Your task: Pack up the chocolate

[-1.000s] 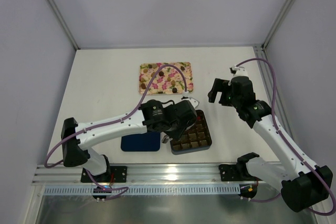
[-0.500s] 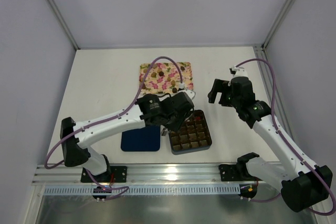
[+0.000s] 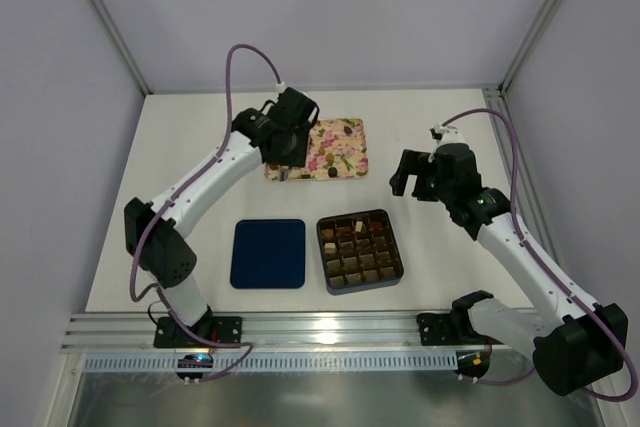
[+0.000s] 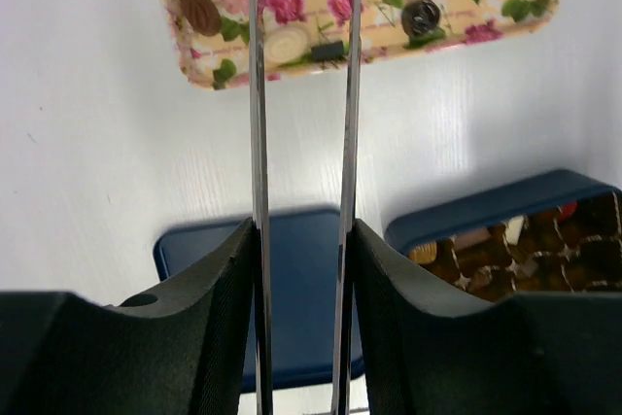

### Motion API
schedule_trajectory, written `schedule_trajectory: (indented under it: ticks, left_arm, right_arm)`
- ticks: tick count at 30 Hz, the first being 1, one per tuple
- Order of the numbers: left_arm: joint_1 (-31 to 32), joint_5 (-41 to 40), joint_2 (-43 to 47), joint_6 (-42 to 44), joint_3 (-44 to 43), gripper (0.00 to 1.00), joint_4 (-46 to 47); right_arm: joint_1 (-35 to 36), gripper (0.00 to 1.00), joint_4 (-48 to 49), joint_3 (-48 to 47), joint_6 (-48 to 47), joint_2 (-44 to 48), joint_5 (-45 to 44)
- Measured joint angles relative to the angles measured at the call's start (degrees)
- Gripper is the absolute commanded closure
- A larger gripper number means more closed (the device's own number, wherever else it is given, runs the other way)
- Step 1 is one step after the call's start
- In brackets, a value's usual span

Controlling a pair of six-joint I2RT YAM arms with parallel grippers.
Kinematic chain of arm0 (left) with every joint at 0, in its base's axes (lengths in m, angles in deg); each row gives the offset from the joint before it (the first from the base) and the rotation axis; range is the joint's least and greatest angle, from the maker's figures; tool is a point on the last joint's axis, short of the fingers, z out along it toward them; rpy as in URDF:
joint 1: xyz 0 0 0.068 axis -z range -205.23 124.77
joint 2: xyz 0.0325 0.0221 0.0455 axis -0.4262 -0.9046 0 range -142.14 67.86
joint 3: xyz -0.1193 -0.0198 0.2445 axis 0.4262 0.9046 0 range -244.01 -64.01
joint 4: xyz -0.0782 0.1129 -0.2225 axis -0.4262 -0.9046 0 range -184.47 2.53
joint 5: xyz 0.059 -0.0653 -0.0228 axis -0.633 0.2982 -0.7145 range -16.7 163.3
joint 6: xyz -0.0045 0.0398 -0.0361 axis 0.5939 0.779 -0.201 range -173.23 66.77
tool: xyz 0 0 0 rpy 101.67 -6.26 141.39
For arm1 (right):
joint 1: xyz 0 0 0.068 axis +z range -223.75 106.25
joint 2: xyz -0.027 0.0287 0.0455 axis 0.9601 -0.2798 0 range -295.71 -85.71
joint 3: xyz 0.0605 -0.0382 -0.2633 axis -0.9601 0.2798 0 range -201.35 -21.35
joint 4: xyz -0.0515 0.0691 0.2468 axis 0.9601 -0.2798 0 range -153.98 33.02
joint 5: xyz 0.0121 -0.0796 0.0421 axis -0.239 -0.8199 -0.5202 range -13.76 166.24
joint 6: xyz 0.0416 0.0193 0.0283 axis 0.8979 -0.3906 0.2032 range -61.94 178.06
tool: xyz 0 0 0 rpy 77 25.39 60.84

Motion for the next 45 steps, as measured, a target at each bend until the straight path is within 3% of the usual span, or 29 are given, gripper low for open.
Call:
schedule_trajectory:
  ticks: [11,34,45]
  left_arm:
    - [-5.62,2.27,-17.35,2.93,-11.82,0.6,1.6]
    - [-5.68,2.51,-22.97,4.17,-14.32,0.62,1.62]
    - [-5.68,2.51,-23.5,5.01,-15.06,0.7,1.66]
  right_arm:
    - [0.0,0.0,1.49,0.24,-0.09,-0.04,1.51]
    - [0.0,0.0,2.4,0.74,-0.17,-0.04,1.7]
    - [0.0,0.0,2.43,0.76,-0.22,-0.07,1.73]
